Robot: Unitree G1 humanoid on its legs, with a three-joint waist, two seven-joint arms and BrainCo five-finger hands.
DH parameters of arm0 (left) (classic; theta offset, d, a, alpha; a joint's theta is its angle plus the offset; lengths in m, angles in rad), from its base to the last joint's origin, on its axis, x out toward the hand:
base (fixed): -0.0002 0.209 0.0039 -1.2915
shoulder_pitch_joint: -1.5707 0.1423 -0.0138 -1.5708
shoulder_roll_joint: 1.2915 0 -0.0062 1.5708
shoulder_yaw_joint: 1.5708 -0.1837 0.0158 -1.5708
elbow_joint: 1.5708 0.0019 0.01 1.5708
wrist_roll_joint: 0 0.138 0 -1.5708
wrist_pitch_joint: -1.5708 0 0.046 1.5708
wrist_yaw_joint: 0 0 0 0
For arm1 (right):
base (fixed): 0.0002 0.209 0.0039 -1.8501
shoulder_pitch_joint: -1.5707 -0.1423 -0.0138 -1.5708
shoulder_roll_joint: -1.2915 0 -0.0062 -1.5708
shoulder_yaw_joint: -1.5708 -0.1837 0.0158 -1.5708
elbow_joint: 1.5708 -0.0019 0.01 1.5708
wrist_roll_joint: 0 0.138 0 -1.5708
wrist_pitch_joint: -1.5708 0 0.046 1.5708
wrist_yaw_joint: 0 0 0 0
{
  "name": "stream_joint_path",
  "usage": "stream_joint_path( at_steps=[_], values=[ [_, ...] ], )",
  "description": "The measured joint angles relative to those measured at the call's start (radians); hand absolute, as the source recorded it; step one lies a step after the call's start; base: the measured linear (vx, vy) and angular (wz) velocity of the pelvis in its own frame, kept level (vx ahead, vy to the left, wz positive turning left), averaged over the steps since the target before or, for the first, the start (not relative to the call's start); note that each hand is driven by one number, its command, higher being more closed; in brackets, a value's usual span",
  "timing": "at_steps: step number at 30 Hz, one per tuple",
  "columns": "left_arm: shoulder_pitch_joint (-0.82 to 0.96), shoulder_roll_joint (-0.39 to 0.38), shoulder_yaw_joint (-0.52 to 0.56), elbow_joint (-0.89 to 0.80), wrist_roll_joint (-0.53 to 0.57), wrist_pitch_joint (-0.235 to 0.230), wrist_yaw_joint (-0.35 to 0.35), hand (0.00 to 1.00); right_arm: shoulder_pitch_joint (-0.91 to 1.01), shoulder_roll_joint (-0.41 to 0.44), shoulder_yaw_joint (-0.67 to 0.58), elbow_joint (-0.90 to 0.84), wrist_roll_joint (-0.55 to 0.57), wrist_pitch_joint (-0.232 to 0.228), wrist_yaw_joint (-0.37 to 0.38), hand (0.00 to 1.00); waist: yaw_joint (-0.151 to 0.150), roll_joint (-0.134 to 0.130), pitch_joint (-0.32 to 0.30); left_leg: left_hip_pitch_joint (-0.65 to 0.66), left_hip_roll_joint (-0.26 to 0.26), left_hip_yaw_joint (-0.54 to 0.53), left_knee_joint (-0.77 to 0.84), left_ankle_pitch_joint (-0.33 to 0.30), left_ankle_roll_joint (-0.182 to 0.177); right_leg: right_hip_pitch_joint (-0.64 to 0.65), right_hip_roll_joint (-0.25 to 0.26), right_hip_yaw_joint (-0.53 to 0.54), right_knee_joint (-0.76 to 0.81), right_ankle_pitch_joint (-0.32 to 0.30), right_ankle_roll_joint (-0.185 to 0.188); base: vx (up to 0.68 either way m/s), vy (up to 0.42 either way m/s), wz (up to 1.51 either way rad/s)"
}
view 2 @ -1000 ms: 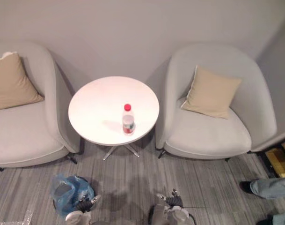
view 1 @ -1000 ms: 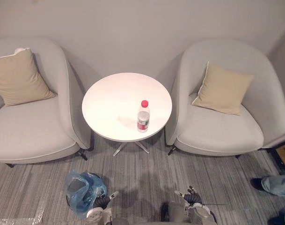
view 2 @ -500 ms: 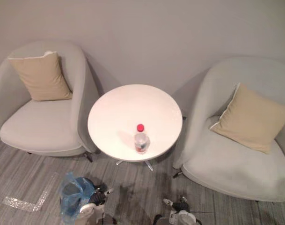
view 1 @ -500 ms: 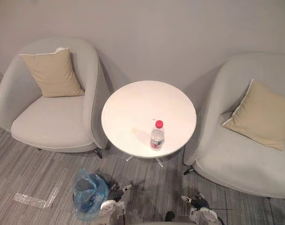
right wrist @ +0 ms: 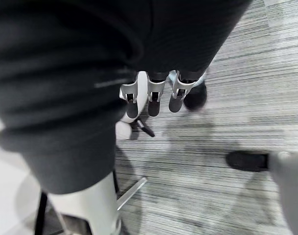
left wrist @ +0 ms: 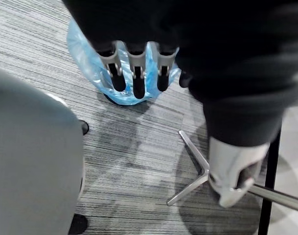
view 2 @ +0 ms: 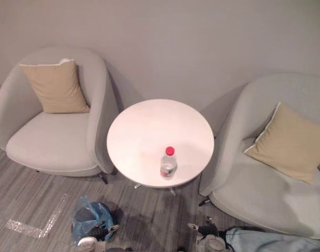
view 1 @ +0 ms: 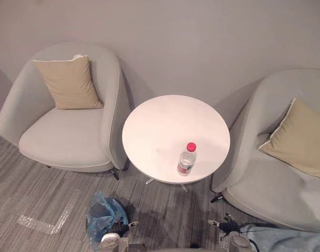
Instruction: Gather rubbish on tea table into small bin, then transfer packed bag to large trash can.
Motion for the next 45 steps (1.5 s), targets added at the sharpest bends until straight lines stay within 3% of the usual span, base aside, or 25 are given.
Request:
stream_joint_path(
  at_steps=[6, 18, 26, 45],
  values=[
    [0.008, 0.009, -0.001, -0.001, 0.019, -0.001, -0.001, 0.00, 0.016, -0.046, 0.036, -0.240, -0.082, -0.025, -0.007, 0.00, -0.001, -0.018, -0.008, 0.000, -0.008, 0.005, -0.003, 0.006, 0.007, -0.004, -0.002, 0.024, -0.013, 0.019, -0.002, -0.06, 0.019, -0.08],
    [0.019, 0.008, -0.013, -0.022, 0.028, -0.004, -0.017, 0.00, 0.036, -0.050, 0.106, -0.396, -0.157, -0.064, -0.005, 0.00, -0.003, -0.014, -0.007, -0.001, -0.012, -0.034, -0.055, 0.051, -0.003, -0.021, 0.003, 0.025, -0.028, 0.028, 0.010, -0.05, -0.028, 0.03],
    [0.018, 0.008, -0.022, -0.023, 0.036, -0.021, -0.018, 0.00, 0.003, -0.052, 0.164, -0.395, -0.192, -0.065, -0.006, 0.00, -0.001, -0.011, -0.002, -0.017, -0.017, -0.069, -0.071, 0.059, -0.001, -0.023, 0.002, 0.010, -0.039, 0.029, 0.009, 0.01, -0.006, 0.06],
    [0.015, 0.007, -0.022, -0.041, 0.037, -0.023, -0.018, 0.00, -0.045, -0.052, 0.173, -0.389, -0.194, -0.065, -0.009, 0.00, 0.001, -0.011, 0.022, -0.031, -0.018, -0.102, -0.068, 0.059, 0.000, -0.014, 0.002, -0.017, -0.044, 0.028, 0.007, 0.00, -0.004, 0.05]
  ],
)
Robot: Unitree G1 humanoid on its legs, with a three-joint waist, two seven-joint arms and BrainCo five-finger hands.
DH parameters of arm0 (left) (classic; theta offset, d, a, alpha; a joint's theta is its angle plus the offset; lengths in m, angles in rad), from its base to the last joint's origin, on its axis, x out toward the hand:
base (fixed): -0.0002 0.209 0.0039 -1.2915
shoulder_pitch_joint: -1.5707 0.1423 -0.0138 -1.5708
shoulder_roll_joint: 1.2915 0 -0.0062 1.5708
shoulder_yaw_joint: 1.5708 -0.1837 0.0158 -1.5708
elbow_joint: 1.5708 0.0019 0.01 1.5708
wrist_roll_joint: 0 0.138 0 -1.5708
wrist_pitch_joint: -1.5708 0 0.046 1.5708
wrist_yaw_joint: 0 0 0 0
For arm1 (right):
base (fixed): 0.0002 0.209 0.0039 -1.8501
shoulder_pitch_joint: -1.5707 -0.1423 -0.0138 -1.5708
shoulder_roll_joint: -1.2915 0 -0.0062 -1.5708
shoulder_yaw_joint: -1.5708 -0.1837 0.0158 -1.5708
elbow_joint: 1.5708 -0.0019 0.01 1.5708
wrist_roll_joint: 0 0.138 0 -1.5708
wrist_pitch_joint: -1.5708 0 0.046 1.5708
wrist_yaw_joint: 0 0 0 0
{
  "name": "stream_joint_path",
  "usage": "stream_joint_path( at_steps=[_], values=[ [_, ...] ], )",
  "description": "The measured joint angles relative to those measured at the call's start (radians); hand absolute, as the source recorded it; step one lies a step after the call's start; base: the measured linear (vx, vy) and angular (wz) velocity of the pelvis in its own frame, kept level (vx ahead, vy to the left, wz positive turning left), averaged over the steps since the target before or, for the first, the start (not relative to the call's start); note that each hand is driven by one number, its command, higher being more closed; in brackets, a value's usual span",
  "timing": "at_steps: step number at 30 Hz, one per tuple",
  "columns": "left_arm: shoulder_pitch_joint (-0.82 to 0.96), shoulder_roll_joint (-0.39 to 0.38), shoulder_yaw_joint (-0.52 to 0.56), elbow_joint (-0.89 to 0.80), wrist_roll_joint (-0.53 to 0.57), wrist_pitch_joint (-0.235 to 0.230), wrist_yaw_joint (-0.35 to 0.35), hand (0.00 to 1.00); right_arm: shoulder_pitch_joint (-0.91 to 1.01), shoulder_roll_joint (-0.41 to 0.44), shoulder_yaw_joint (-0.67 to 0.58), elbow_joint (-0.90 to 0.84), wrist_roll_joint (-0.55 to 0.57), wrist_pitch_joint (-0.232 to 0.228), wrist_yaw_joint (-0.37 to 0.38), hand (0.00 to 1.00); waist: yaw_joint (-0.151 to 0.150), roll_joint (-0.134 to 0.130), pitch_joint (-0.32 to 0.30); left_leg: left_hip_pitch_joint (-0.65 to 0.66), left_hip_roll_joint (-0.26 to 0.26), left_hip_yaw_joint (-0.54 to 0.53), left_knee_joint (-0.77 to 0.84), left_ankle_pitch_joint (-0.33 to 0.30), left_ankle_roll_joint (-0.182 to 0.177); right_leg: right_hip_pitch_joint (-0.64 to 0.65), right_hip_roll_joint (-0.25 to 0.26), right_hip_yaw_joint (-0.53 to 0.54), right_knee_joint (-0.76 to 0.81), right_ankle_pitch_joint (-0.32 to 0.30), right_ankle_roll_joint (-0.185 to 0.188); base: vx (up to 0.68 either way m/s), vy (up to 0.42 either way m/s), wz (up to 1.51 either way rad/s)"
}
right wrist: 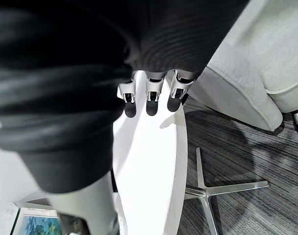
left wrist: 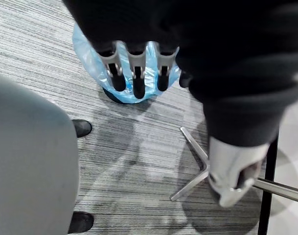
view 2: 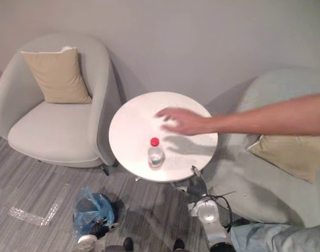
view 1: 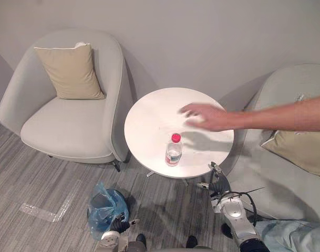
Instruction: Gather rubbish on tea table into small bin, then transfer packed bag to large trash can.
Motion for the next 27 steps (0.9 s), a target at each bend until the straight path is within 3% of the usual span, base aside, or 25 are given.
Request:
stream_joint_path(
  at_steps=[13, 24, 27],
  values=[
    [-0.001, 0.004, -0.021, 0.000, 0.000, 0.000, 0.000, 0.00, -0.016, -0.009, 0.069, 0.000, -0.027, 0.001, -0.001, 0.00, 0.000, 0.000, 0.003, 0.014, -0.001, -0.009, -0.016, 0.011, 0.000, 0.010, 0.000, -0.007, 0.000, -0.002, -0.002, -0.02, -0.007, 0.01],
    [-0.002, 0.005, -0.020, -0.012, -0.003, -0.016, 0.000, 0.00, -0.141, -0.020, 0.108, 0.046, -0.017, 0.003, -0.028, 0.00, 0.013, 0.002, 0.014, -0.019, -0.003, -0.055, -0.037, 0.037, -0.002, -0.007, 0.000, -0.051, 0.001, -0.003, -0.003, -0.03, -0.018, 0.13],
    [-0.003, 0.001, -0.018, -0.045, -0.026, -0.019, 0.001, 0.00, -0.199, -0.021, 0.108, 0.052, 0.012, 0.003, -0.042, 0.00, 0.040, 0.007, 0.045, -0.032, -0.004, -0.080, -0.055, 0.052, -0.004, -0.014, 0.000, -0.074, 0.003, -0.005, -0.007, -0.05, -0.019, 0.23]
  ],
)
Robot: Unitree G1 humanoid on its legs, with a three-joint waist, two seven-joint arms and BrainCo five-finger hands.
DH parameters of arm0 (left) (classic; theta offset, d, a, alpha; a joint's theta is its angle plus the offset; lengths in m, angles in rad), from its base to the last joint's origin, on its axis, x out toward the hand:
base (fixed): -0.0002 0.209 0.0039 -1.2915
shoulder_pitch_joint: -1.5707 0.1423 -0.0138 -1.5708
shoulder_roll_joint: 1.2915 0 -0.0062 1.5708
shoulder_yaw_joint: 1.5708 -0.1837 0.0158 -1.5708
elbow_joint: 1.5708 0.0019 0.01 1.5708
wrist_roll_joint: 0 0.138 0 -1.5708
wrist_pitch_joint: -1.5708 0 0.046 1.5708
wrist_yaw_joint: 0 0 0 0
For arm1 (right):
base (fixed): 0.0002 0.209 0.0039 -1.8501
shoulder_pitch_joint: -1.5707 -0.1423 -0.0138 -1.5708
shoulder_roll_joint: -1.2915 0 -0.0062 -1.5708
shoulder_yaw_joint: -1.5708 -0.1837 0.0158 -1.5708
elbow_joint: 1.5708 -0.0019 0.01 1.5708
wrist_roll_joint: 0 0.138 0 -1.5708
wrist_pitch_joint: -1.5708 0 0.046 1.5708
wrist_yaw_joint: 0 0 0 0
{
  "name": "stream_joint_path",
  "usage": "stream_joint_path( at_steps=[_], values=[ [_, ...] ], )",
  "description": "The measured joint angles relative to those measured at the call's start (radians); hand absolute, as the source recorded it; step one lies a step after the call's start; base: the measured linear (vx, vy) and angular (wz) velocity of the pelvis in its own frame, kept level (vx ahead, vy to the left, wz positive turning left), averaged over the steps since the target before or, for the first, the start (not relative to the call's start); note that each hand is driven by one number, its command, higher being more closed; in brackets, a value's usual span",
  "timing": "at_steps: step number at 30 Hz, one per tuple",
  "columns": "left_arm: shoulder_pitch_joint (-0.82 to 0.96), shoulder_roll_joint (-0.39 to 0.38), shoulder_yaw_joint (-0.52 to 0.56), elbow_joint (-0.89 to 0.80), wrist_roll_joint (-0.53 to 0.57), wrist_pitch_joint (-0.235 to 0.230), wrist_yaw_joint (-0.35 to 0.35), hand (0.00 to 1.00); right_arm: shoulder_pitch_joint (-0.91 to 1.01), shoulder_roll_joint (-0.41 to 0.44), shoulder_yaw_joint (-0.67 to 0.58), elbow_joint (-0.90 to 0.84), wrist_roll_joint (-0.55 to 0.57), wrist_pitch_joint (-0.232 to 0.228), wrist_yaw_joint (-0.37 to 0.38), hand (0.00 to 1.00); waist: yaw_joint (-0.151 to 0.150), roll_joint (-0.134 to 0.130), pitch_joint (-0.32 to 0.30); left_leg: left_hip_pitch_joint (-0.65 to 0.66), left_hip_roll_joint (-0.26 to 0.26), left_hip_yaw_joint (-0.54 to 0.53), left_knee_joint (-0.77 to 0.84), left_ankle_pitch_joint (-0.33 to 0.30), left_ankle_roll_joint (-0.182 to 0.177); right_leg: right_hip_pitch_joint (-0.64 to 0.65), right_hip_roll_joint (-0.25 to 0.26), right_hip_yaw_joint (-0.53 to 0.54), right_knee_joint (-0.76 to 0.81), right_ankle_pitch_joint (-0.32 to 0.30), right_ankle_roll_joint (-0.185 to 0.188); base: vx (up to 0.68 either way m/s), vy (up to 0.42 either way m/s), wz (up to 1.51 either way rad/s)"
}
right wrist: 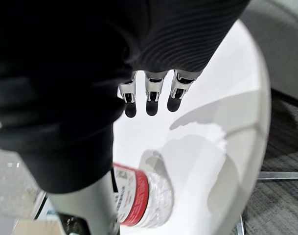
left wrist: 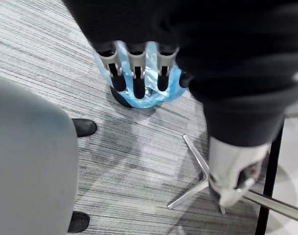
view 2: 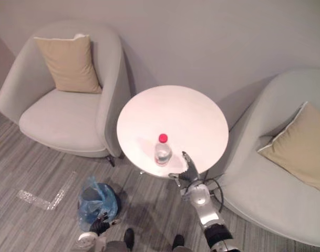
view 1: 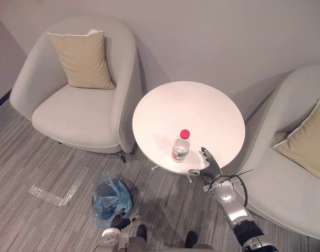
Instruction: Gather rubbish on tea table into small bin, then transfer packed bag to large trash can.
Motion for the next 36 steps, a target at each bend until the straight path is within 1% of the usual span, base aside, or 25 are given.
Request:
stream_joint_path(
  at_steps=[3, 7, 9, 13, 15, 16, 18, 20, 26, 30, 31, 33, 34, 36],
  values=[
    [0.000, -0.001, 0.001, -0.011, -0.015, 0.000, 0.000, 0.00, -0.031, 0.000, -0.001, 0.006, 0.015, 0.000, -0.014, 0.00, 0.006, 0.006, 0.015, -0.009, 0.000, -0.005, 0.001, 0.002, 0.000, -0.013, 0.000, -0.001, 0.015, -0.003, -0.005, -0.01, 0.004, 0.06],
    [0.000, -0.001, 0.000, -0.031, -0.041, -0.001, 0.000, 0.00, -0.112, 0.000, 0.000, 0.063, 0.039, 0.001, -0.029, 0.00, 0.016, 0.011, 0.030, -0.052, 0.000, -0.033, 0.006, 0.011, -0.001, -0.044, -0.002, -0.017, 0.026, -0.003, -0.005, -0.02, 0.001, 0.21],
    [-0.001, -0.007, 0.000, -0.044, -0.057, -0.002, 0.001, 0.00, -0.146, 0.001, 0.001, 0.070, 0.062, 0.002, -0.032, 0.00, 0.024, 0.020, 0.048, -0.058, 0.000, -0.052, 0.006, 0.014, -0.001, -0.042, -0.002, -0.025, 0.031, -0.003, -0.005, 0.00, 0.001, 0.26],
    [-0.002, -0.008, -0.001, -0.070, -0.076, -0.006, 0.001, 0.00, -0.191, 0.003, 0.007, 0.070, 0.072, 0.002, -0.038, 0.00, 0.043, 0.023, 0.073, -0.060, 0.000, -0.056, 0.007, 0.014, -0.001, -0.042, -0.003, -0.027, 0.034, -0.003, -0.005, -0.01, 0.009, 0.06],
    [-0.002, -0.009, -0.001, -0.077, -0.086, -0.017, 0.001, 0.00, -0.211, 0.003, 0.007, 0.070, 0.078, 0.002, -0.044, 0.00, 0.049, 0.026, 0.086, -0.063, 0.000, -0.062, 0.008, 0.014, -0.001, -0.043, -0.003, -0.030, 0.038, -0.003, -0.005, 0.00, 0.009, 0.09],
    [-0.002, -0.009, -0.001, -0.080, -0.093, -0.020, 0.001, 0.00, -0.222, 0.003, 0.007, 0.073, 0.079, 0.002, -0.052, 1.00, 0.050, 0.028, 0.092, -0.070, 0.000, -0.068, 0.011, 0.014, -0.001, -0.046, -0.003, -0.034, 0.040, -0.003, -0.005, -0.02, 0.007, 0.17],
    [-0.002, -0.009, -0.001, -0.085, -0.100, -0.022, 0.001, 0.00, -0.252, 0.003, 0.007, 0.084, 0.087, 0.002, -0.064, 1.00, 0.051, 0.030, 0.095, -0.098, 0.000, -0.083, 0.024, 0.014, -0.001, -0.064, -0.004, -0.038, 0.048, -0.003, -0.005, -0.01, 0.010, 0.19],
    [-0.004, -0.012, -0.001, -0.101, -0.111, -0.023, 0.002, 0.00, -0.289, 0.002, 0.007, 0.110, 0.100, 0.003, -0.071, 1.00, 0.067, 0.032, 0.110, -0.101, 0.000, -0.088, 0.027, 0.014, -0.001, -0.064, -0.004, -0.038, 0.048, -0.003, -0.005, -0.01, 0.006, 0.11],
    [-0.004, -0.022, -0.001, -0.124, -0.124, -0.026, 0.003, 0.00, -0.346, -0.003, 0.007, 0.113, 0.114, 0.005, -0.078, 1.00, 0.076, 0.051, 0.134, -0.131, -0.001, -0.111, 0.053, 0.014, -0.001, -0.074, -0.005, -0.035, 0.066, -0.003, -0.005, -0.01, 0.008, 0.16],
    [-0.004, -0.022, 0.000, -0.125, -0.130, -0.026, 0.003, 0.00, -0.342, 0.000, 0.007, 0.097, 0.128, 0.005, -0.078, 1.00, 0.078, 0.051, 0.134, -0.131, -0.002, -0.109, 0.054, 0.013, -0.001, -0.075, -0.006, -0.023, 0.066, -0.003, -0.005, 0.00, 0.000, 0.00],
    [-0.004, -0.022, 0.000, -0.125, -0.130, -0.026, 0.003, 0.00, -0.331, -0.001, 0.006, 0.075, 0.128, 0.005, -0.077, 1.00, 0.078, 0.051, 0.134, -0.131, -0.002, -0.109, 0.054, 0.013, -0.001, -0.075, -0.006, -0.018, 0.066, -0.003, -0.005, 0.00, 0.000, 0.00],
    [-0.004, -0.024, 0.004, -0.125, -0.129, -0.023, 0.002, 0.00, -0.258, -0.006, -0.001, -0.049, 0.127, 0.002, -0.075, 1.00, 0.075, 0.051, 0.134, -0.127, -0.001, -0.107, 0.055, 0.013, -0.001, -0.074, -0.006, 0.005, 0.066, -0.004, -0.004, -0.03, 0.007, -0.06],
    [-0.004, -0.024, 0.006, -0.125, -0.129, -0.022, 0.002, 0.00, -0.239, -0.006, -0.004, -0.076, 0.127, 0.000, -0.074, 1.00, 0.074, 0.051, 0.134, -0.126, -0.001, -0.106, 0.055, 0.013, -0.001, -0.074, -0.006, 0.007, 0.066, -0.004, -0.004, -0.03, 0.004, -0.07],
    [-0.004, -0.024, 0.014, -0.122, -0.117, -0.017, 0.000, 0.00, -0.149, -0.007, -0.016, -0.199, 0.123, -0.003, -0.064, 1.00, 0.064, 0.050, 0.133, -0.120, 0.000, -0.099, 0.055, 0.012, -0.002, -0.072, -0.006, 0.018, 0.067, -0.005, -0.003, -0.04, -0.001, -0.09]
  ],
)
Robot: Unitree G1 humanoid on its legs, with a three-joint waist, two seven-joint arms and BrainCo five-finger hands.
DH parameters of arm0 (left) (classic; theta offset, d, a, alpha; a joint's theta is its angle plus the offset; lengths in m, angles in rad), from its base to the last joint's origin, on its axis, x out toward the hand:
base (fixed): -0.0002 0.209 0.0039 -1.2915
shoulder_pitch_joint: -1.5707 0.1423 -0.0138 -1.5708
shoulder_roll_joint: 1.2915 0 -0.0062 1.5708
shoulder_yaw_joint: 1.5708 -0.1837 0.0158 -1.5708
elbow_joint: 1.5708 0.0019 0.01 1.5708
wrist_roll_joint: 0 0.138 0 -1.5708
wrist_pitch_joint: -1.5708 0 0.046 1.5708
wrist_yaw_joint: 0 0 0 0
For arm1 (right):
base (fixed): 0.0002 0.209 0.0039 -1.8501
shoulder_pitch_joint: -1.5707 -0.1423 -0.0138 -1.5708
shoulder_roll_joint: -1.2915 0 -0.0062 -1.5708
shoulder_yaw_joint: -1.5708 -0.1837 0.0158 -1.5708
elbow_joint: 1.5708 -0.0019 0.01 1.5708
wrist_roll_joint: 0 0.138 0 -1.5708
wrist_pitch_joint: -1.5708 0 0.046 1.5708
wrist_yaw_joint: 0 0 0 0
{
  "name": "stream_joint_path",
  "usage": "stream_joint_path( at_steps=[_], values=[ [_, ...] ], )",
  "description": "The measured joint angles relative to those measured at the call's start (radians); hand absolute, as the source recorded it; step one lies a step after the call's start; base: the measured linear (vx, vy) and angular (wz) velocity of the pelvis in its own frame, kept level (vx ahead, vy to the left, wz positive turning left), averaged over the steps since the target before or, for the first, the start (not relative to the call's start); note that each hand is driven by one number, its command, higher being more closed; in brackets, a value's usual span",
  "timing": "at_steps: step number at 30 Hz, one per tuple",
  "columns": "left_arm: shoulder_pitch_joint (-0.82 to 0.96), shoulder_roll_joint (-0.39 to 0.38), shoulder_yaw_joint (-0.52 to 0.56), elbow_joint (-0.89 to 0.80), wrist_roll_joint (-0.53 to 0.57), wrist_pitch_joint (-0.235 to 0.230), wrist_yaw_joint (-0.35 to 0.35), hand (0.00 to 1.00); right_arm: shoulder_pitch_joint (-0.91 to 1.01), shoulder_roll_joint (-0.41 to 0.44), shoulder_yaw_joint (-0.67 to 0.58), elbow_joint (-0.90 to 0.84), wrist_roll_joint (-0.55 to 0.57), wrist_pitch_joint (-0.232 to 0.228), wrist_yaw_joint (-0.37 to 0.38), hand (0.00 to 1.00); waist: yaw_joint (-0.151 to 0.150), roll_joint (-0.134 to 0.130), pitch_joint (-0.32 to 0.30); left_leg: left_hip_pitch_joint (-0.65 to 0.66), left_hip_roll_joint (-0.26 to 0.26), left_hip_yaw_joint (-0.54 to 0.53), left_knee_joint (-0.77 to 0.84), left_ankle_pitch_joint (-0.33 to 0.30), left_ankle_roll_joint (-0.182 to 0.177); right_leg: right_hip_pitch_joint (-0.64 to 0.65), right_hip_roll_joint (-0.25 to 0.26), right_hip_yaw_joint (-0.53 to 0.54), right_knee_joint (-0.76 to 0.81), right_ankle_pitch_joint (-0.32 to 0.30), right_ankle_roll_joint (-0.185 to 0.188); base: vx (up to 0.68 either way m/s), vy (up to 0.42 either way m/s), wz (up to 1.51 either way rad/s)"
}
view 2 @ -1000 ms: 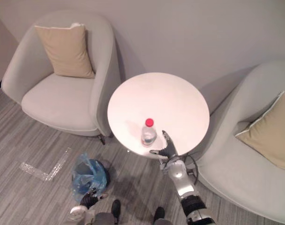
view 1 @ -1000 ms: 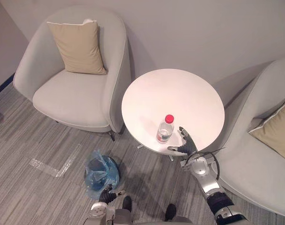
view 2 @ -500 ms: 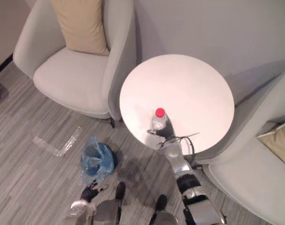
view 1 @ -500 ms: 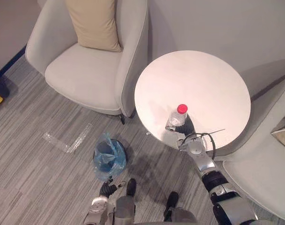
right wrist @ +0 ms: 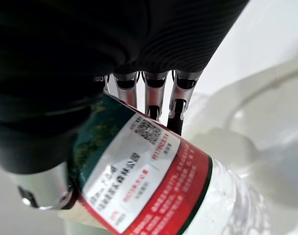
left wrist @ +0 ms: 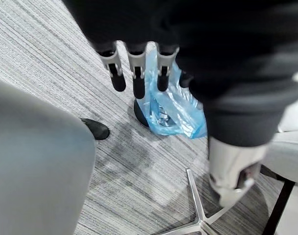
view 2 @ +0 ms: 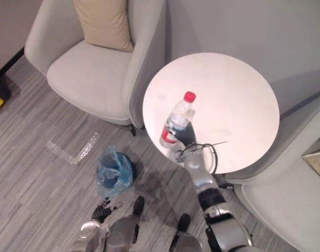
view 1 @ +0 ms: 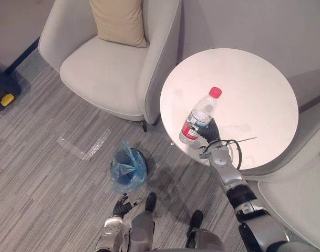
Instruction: Gather rubbish on tea table into small bin, then transfer packed bag to large trash can.
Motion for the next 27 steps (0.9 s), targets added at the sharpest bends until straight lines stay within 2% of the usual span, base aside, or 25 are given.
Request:
stream_joint_path(
  at_steps=[3, 4, 6, 8, 14, 18, 20, 22, 24, 26, 27],
  values=[
    [0.000, -0.001, 0.007, 0.004, 0.010, 0.003, 0.000, 0.00, 0.076, 0.000, -0.001, -0.075, -0.010, 0.000, 0.014, 1.00, -0.005, -0.001, -0.001, 0.023, 0.001, 0.020, -0.001, -0.005, -0.001, 0.011, -0.002, 0.020, 0.001, -0.006, 0.009, -0.04, 0.001, -0.21],
    [0.000, 0.000, 0.007, 0.012, 0.022, 0.004, -0.001, 0.00, 0.123, 0.000, -0.002, -0.121, -0.018, -0.001, 0.028, 1.00, -0.011, -0.004, -0.007, 0.033, -0.002, 0.032, -0.002, -0.006, -0.001, 0.014, -0.007, 0.033, 0.007, -0.014, 0.022, -0.06, -0.003, -0.28],
    [0.001, 0.001, 0.007, 0.019, 0.029, 0.006, -0.001, 0.00, 0.173, -0.001, -0.005, -0.176, -0.022, -0.004, 0.042, 1.00, -0.025, -0.007, -0.010, 0.045, -0.001, 0.048, -0.006, -0.006, -0.001, 0.013, -0.007, 0.048, 0.010, -0.017, 0.025, -0.06, -0.006, -0.26],
    [0.001, 0.007, 0.006, 0.033, 0.045, 0.017, -0.003, 0.00, 0.231, -0.002, -0.015, -0.226, -0.047, -0.008, 0.060, 1.00, -0.045, -0.014, -0.021, 0.055, -0.001, 0.061, -0.011, -0.006, -0.001, 0.012, -0.007, 0.065, 0.009, -0.017, 0.027, -0.06, -0.006, -0.27],
    [0.009, 0.032, -0.018, 0.081, 0.067, 0.022, -0.013, 0.00, 0.395, -0.001, -0.018, -0.297, -0.109, -0.011, 0.105, 1.00, -0.071, -0.051, -0.096, 0.082, 0.000, 0.119, -0.015, -0.008, -0.003, 0.010, -0.006, 0.124, -0.004, -0.014, 0.033, -0.05, 0.001, -0.28],
    [0.014, 0.038, -0.041, 0.095, 0.071, 0.025, -0.022, 0.00, 0.454, 0.004, -0.010, -0.298, -0.185, -0.011, 0.120, 1.00, -0.087, -0.050, -0.118, 0.101, 0.000, 0.161, -0.014, -0.010, -0.003, -0.001, -0.007, 0.171, 0.007, -0.005, 0.039, -0.09, 0.019, -0.32],
    [0.013, 0.044, -0.067, 0.102, 0.083, 0.024, -0.022, 0.00, 0.461, 0.006, 0.007, -0.298, -0.217, -0.011, 0.122, 1.00, -0.107, -0.046, -0.118, 0.097, 0.000, 0.173, -0.003, -0.010, -0.003, -0.034, -0.009, 0.180, 0.062, -0.009, 0.042, -0.13, 0.018, -0.26],
    [0.011, 0.053, -0.103, 0.101, 0.085, 0.024, -0.021, 0.00, 0.465, 0.007, 0.008, -0.298, -0.227, -0.010, 0.120, 1.00, -0.114, -0.045, -0.118, 0.093, -0.008, 0.157, 0.017, -0.013, 0.003, -0.059, -0.017, 0.200, 0.145, -0.037, 0.053, -0.12, 0.009, 0.14],
    [0.012, 0.055, -0.113, 0.101, 0.085, 0.024, -0.021, 0.00, 0.465, 0.004, -0.005, -0.298, -0.249, -0.009, 0.112, 1.00, -0.118, -0.042, -0.122, 0.060, -0.012, 0.119, 0.043, -0.025, 0.017, -0.063, -0.030, 0.209, 0.188, -0.068, 0.087, -0.12, -0.001, 0.65],
    [0.011, 0.055, -0.112, 0.103, 0.084, 0.024, -0.020, 0.00, 0.463, 0.005, -0.007, -0.304, -0.253, -0.008, 0.103, 1.00, -0.126, -0.051, -0.128, 0.032, -0.034, 0.057, 0.042, 0.003, 0.014, -0.100, -0.028, 0.292, 0.371, -0.180, 0.094, -0.07, -0.059, 1.17],
    [0.011, 0.059, -0.111, 0.099, 0.083, 0.024, -0.019, 0.00, 0.461, 0.006, -0.008, -0.312, -0.254, -0.008, 0.100, 1.00, -0.128, -0.066, -0.140, 0.013, -0.057, 0.019, 0.054, 0.019, 0.001, -0.113, -0.032, 0.315, 0.389, -0.204, 0.093, -0.02, -0.106, 1.08]
  ],
)
